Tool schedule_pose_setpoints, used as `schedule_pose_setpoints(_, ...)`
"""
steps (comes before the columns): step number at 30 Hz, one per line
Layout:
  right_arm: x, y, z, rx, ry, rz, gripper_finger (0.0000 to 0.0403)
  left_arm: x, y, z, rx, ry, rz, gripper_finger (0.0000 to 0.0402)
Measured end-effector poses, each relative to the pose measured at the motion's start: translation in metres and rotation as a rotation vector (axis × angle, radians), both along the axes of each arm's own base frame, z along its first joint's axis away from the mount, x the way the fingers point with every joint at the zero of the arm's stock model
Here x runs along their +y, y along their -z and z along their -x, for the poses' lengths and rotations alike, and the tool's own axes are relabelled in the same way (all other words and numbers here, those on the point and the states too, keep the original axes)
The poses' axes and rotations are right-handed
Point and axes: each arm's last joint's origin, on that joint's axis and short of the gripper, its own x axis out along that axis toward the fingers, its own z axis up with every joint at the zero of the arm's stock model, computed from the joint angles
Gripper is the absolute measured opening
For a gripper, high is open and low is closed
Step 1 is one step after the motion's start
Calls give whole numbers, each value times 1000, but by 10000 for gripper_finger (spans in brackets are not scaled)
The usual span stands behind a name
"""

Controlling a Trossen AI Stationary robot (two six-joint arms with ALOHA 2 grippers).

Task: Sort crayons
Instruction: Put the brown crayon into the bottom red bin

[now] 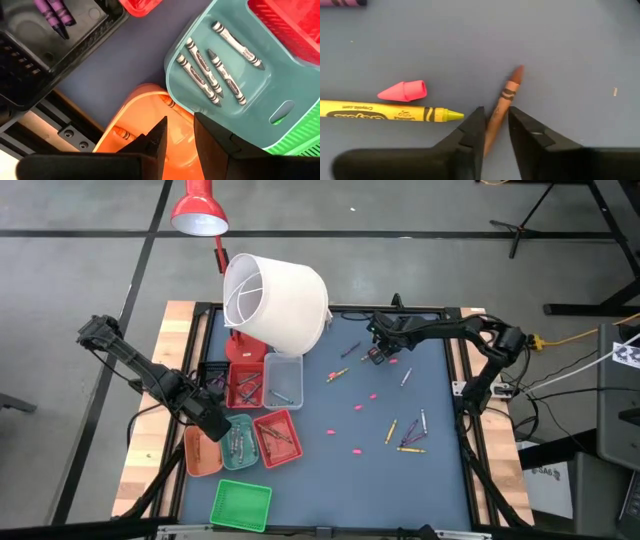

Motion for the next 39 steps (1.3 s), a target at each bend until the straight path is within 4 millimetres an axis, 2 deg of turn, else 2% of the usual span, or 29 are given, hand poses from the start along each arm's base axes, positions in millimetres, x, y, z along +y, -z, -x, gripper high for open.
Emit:
schedule_pose_setpoints(7,1,1,0,2,-8,-8,12,0,0,0,-5,-2,-8,80)
schedule_pose_setpoints(15,1,0,0,7,-53,-17,38,0,0,0,-6,-3,-9,80)
schedule_pose_setpoints(20,2,-7,0,-21,-100,-26,21,0,0,0,-6,-3,-10,80)
schedule_pose_setpoints(24,7,-16,3,-84,-136,-90,7,0,0,0,-6,-4,-10,80)
schedule_pose_setpoints(29,12,-29,0,-247,-200,-213,9,0,0,0,-7,-4,-11,80)
schedule_pose_setpoints(34,29,-37,-9,-349,-297,-327,13,1,0,0,-10,-5,-15,80)
schedule_pose_setpoints(39,58,-37,-24,-375,-411,-397,13,1,0,-1,-30,-15,-46,80)
